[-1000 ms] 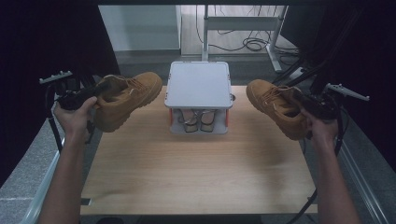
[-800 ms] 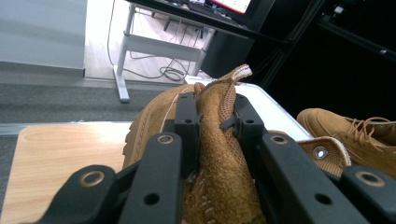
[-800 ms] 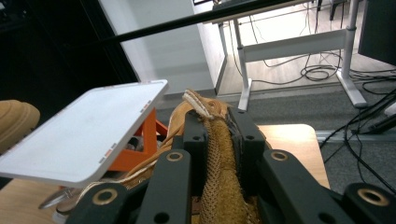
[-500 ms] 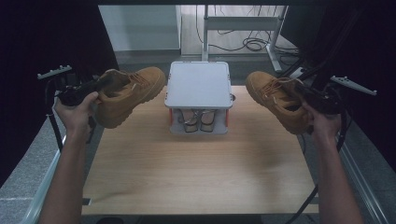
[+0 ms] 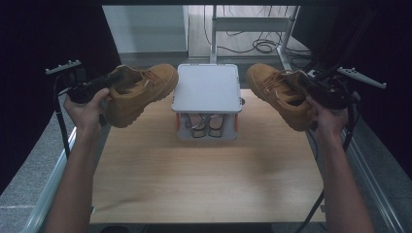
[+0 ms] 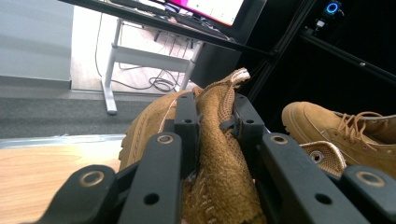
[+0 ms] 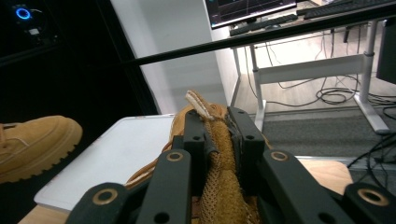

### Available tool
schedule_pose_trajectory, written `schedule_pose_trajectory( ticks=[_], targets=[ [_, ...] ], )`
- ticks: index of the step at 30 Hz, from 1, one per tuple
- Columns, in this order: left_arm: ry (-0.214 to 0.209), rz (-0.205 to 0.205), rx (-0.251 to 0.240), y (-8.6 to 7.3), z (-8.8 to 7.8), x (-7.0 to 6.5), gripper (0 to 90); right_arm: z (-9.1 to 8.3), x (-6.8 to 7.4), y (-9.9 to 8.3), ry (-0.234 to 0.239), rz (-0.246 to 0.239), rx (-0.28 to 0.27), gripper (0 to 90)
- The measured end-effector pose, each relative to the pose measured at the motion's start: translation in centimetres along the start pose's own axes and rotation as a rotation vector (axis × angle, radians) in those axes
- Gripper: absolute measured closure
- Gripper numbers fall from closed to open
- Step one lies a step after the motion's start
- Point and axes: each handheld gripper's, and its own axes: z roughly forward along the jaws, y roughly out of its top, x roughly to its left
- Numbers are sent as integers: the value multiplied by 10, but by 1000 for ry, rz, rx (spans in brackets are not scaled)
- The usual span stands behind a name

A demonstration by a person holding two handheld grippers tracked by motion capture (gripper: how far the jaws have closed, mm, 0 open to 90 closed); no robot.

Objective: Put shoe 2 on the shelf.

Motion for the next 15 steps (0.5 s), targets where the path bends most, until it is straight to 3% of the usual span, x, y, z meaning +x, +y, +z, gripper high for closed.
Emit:
schedule_pose_trajectory(
  ticks=[15],
  targets=[
    [-4,-32,2,7,45,-22,758,31,36,10,9,16,-12,790]
  ],
)
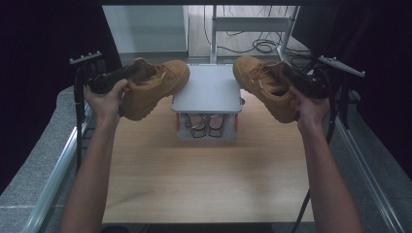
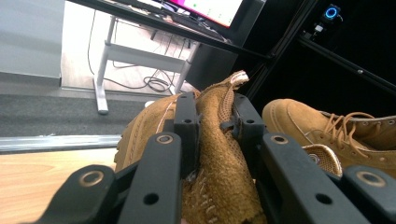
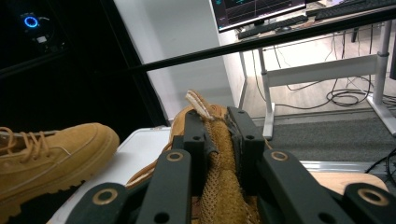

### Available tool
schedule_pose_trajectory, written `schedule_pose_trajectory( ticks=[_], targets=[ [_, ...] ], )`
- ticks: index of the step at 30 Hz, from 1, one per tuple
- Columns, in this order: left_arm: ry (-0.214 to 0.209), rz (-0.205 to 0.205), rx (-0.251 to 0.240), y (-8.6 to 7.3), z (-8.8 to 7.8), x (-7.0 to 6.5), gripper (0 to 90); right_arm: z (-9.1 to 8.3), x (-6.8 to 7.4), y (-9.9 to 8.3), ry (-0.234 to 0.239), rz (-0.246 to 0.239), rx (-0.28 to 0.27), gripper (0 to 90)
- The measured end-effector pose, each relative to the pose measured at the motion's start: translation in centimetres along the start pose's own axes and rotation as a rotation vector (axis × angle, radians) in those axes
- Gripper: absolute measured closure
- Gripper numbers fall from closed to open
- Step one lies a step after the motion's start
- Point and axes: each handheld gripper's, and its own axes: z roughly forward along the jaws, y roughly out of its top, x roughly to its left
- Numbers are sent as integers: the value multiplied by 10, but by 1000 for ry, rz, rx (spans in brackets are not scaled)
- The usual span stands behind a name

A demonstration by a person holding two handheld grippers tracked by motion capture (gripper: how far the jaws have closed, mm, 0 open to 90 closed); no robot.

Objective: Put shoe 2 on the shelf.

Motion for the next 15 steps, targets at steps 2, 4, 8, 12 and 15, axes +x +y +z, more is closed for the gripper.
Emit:
schedule_pose_trajectory(
  ticks=[2,4,8,12,15],
  targets=[
    [0,0,-3,1,7,-5,758,5,4,1,-4,12,-4,790],
    [-4,-6,-6,3,14,-9,758,10,8,1,-10,21,-6,790],
    [-6,-20,-6,6,29,-16,757,21,17,1,-15,31,2,790],
    [10,-37,-13,7,45,-22,755,35,28,4,-19,56,5,790],
    [24,-60,-20,9,57,-26,754,49,41,5,-28,65,2,790]
  ],
)
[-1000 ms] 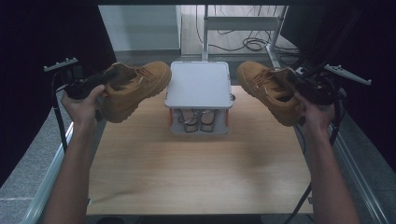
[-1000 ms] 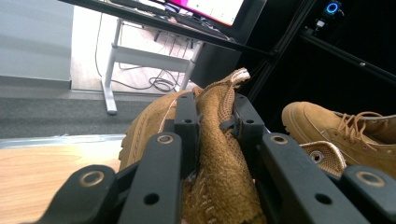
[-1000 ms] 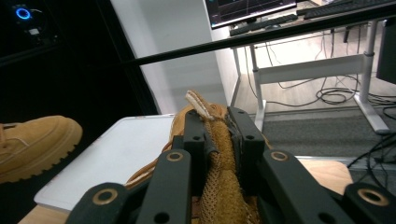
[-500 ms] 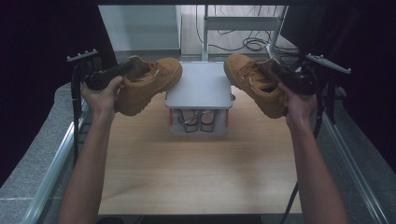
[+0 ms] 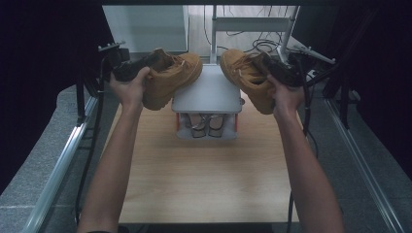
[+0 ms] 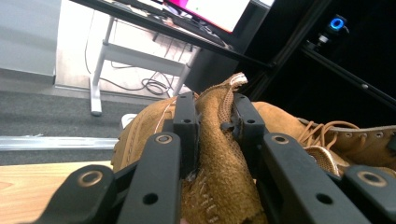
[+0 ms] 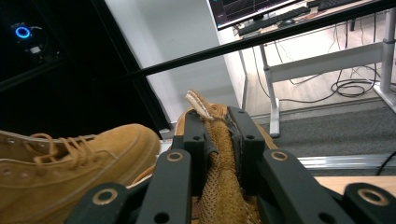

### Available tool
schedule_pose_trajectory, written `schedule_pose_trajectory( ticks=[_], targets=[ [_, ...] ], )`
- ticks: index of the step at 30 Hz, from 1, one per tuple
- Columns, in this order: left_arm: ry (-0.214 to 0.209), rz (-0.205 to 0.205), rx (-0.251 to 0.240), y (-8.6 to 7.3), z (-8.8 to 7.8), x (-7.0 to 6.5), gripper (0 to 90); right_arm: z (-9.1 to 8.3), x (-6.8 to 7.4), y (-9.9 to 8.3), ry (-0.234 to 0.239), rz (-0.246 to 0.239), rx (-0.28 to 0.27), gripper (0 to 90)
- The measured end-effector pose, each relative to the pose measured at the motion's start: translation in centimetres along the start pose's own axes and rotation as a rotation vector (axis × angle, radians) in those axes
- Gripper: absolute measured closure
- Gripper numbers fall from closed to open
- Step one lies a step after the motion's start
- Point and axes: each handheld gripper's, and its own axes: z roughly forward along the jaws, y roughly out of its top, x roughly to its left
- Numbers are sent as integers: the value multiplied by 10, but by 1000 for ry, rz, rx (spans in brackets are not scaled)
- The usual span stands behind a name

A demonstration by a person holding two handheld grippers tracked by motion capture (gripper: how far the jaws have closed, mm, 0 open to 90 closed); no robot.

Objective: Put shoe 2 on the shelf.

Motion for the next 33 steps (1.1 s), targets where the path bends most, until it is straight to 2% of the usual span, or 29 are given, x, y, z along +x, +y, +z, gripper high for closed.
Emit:
schedule_pose_trajectory(
  ticks=[1,3,5,9,15,18,21,24,26,31,33],
  targets=[
    [-2,-12,-3,0,4,-2,753,5,5,0,-4,4,0,790],
    [13,-8,-4,0,11,-8,752,14,14,-2,-10,16,0,789],
    [15,-30,-6,-1,18,-10,751,24,21,-4,-17,33,6,789],
    [26,-56,-4,-4,33,-12,748,42,33,-12,-30,100,7,788],
    [16,-74,-3,-8,43,-9,741,60,42,-16,-19,186,2,785],
    [19,-76,-5,-8,44,-7,737,66,45,-18,-9,191,2,785],
    [13,-95,-4,-10,45,-6,727,69,45,-23,-5,197,8,781],
    [9,-100,3,-11,44,-3,712,71,42,-26,0,186,18,765],
    [7,-82,24,-11,42,-1,703,71,40,-26,19,177,31,739],
    [-2,-52,77,-12,37,8,619,71,44,-23,19,54,42,658],
    [-43,-31,106,-11,37,11,592,71,43,-21,-14,-3,51,612]
  ],
)
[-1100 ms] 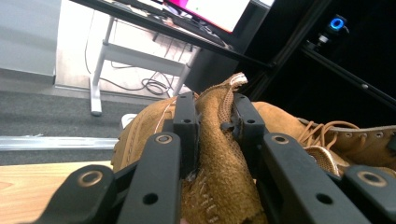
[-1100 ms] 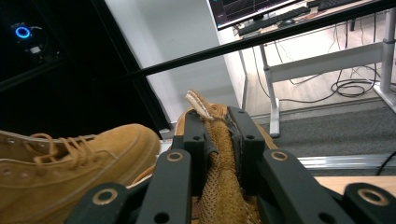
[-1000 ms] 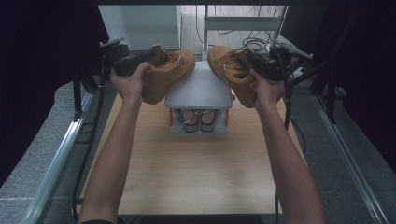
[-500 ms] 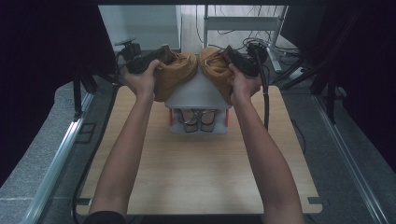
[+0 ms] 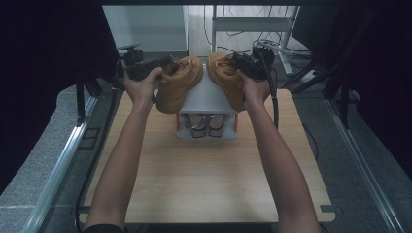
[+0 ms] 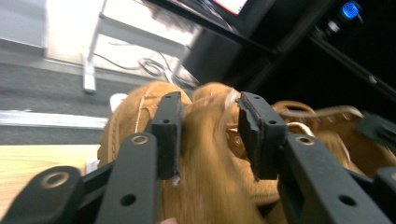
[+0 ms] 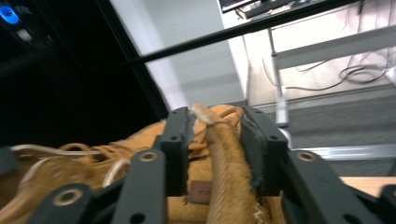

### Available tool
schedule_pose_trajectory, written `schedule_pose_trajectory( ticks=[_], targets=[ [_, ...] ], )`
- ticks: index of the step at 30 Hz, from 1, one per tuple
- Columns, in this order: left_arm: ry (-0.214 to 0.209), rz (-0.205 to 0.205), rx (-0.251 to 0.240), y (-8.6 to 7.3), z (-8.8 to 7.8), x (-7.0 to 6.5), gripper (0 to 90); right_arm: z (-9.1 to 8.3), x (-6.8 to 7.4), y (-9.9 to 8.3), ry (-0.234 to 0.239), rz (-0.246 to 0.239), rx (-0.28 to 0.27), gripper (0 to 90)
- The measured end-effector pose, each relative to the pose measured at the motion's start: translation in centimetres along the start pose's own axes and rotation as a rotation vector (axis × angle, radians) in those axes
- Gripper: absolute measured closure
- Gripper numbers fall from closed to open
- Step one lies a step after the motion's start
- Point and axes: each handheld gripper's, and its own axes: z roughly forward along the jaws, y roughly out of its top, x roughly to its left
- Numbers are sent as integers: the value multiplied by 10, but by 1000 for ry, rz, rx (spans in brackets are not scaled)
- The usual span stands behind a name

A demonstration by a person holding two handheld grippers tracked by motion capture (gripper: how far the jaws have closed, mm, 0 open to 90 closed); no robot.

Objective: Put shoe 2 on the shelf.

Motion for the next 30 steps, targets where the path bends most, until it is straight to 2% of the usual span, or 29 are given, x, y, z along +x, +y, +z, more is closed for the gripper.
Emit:
schedule_pose_trajectory(
  ticks=[2,5,11,14,18,21,24,26,30],
  targets=[
    [14,26,-4,0,-2,-2,538,-1,-6,2,-3,-6,15,598],
    [10,43,-3,0,-3,-2,486,-2,-17,1,-17,-29,23,575],
    [-8,78,-12,1,-6,-3,432,-7,-35,1,39,-42,35,527],
    [-18,84,-22,2,-10,-5,418,-14,-38,2,70,-65,34,496],
    [-8,122,-33,4,-23,-8,417,-29,-39,6,105,-74,13,498],
    [6,161,-32,5,-36,-10,436,-41,-45,7,115,-85,5,543],
    [11,170,-38,2,-50,-7,477,-52,-53,6,109,-109,3,608],
    [30,170,-43,-1,-61,-2,521,-59,-60,2,95,-115,7,678],
    [52,170,-31,-7,-75,11,616,-65,-70,-5,82,-139,35,761]
  ],
)
